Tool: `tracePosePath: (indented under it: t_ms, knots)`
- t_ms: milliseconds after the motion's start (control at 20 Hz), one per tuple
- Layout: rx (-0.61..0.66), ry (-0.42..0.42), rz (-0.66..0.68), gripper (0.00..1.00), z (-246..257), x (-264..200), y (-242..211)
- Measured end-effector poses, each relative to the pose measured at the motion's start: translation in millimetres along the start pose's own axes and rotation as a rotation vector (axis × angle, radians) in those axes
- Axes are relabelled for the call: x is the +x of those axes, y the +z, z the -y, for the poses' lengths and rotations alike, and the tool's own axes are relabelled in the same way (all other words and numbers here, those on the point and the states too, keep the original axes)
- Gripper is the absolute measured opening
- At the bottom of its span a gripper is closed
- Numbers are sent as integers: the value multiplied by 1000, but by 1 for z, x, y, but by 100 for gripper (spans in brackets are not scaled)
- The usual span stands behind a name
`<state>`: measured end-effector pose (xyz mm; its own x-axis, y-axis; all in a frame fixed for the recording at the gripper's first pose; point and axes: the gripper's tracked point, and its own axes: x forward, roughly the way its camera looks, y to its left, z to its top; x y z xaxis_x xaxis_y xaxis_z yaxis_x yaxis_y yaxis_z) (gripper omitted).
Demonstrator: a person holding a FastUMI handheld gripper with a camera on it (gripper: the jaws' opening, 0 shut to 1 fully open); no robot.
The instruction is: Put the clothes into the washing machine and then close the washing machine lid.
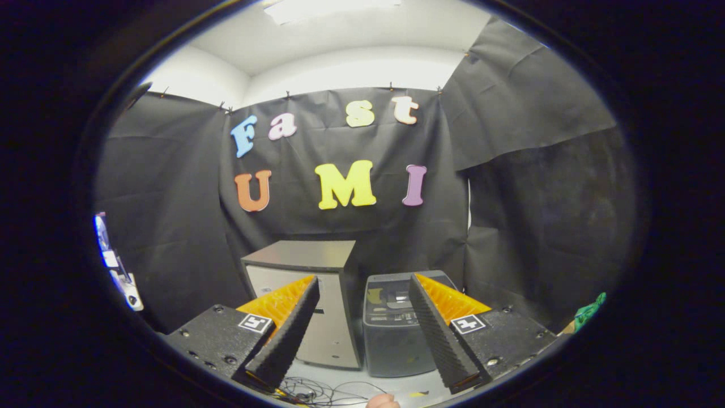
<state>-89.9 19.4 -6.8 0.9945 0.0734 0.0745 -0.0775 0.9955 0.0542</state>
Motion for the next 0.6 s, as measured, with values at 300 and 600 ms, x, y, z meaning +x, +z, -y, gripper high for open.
tracePosePath:
  t_ms: [300, 600]
  knots:
    - [-2, -7, -15, 100, 1, -2, -6]
    - [-1, -14, -20, 100, -1, 0, -8]
